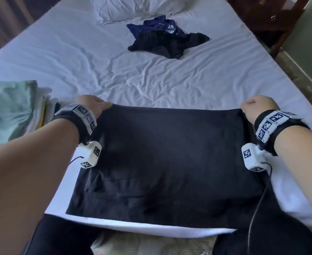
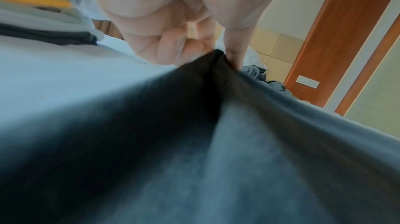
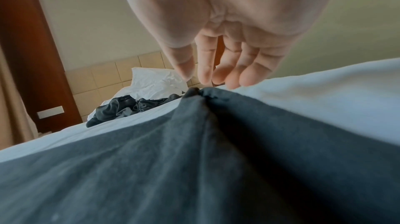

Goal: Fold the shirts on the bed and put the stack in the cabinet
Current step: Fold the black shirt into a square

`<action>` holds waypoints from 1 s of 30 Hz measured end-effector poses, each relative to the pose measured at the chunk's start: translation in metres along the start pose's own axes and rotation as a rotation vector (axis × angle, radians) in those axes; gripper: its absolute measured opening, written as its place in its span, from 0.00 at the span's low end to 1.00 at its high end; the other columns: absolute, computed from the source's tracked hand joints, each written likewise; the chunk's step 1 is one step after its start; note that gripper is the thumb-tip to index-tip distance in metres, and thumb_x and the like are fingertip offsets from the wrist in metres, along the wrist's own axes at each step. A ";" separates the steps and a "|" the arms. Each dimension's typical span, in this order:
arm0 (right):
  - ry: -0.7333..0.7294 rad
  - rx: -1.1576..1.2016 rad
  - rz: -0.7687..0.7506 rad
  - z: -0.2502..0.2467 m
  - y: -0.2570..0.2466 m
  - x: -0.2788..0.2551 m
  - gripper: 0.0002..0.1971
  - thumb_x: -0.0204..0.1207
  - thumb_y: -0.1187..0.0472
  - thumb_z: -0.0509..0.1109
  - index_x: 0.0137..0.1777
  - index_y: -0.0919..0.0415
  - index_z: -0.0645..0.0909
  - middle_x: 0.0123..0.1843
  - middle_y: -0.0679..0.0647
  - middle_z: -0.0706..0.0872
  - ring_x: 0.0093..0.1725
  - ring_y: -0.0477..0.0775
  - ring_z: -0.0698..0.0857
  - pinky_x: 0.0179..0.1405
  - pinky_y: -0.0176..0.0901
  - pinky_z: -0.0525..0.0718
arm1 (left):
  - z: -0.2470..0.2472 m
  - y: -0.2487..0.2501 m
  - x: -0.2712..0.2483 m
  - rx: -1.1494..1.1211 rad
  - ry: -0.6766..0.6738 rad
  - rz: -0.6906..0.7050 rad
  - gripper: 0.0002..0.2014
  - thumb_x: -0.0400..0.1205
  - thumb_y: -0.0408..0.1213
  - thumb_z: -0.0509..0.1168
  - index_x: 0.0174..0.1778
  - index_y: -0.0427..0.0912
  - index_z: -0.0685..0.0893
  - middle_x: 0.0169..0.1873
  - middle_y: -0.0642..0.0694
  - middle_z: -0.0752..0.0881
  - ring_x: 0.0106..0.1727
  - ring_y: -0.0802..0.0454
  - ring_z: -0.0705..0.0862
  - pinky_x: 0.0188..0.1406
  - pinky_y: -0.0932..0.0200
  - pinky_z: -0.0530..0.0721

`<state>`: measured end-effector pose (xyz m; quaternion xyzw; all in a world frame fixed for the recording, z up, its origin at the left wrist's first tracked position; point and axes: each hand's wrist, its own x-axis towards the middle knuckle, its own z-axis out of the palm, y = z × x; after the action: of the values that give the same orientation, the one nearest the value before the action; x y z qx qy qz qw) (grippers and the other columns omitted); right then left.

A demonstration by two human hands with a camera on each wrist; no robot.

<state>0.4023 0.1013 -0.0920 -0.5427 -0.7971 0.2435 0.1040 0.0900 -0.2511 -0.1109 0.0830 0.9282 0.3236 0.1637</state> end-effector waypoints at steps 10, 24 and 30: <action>-0.019 0.109 0.146 0.001 0.010 0.012 0.10 0.74 0.66 0.61 0.41 0.68 0.83 0.39 0.65 0.88 0.35 0.65 0.81 0.43 0.51 0.84 | -0.003 0.012 -0.008 -0.226 -0.006 -0.290 0.16 0.89 0.45 0.59 0.53 0.34 0.82 0.37 0.35 0.88 0.27 0.42 0.84 0.29 0.55 0.86; -0.233 0.350 0.168 0.009 0.005 0.012 0.04 0.76 0.67 0.74 0.47 0.58 0.87 0.38 0.58 0.85 0.24 0.51 0.83 0.24 0.41 0.86 | 0.000 0.027 -0.011 -0.138 -0.152 -0.261 0.13 0.86 0.42 0.70 0.41 0.38 0.79 0.38 0.36 0.87 0.35 0.41 0.88 0.40 0.46 0.93; -0.272 0.628 0.294 0.019 0.012 0.021 0.05 0.82 0.69 0.66 0.50 0.63 0.84 0.41 0.62 0.84 0.35 0.57 0.84 0.37 0.50 0.82 | -0.006 0.010 0.000 -0.533 -0.231 -0.330 0.10 0.79 0.31 0.72 0.54 0.32 0.86 0.46 0.39 0.84 0.41 0.41 0.88 0.52 0.44 0.90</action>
<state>0.3963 0.1189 -0.1164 -0.5559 -0.6036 0.5583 0.1224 0.0883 -0.2466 -0.1002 -0.0782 0.7871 0.5127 0.3339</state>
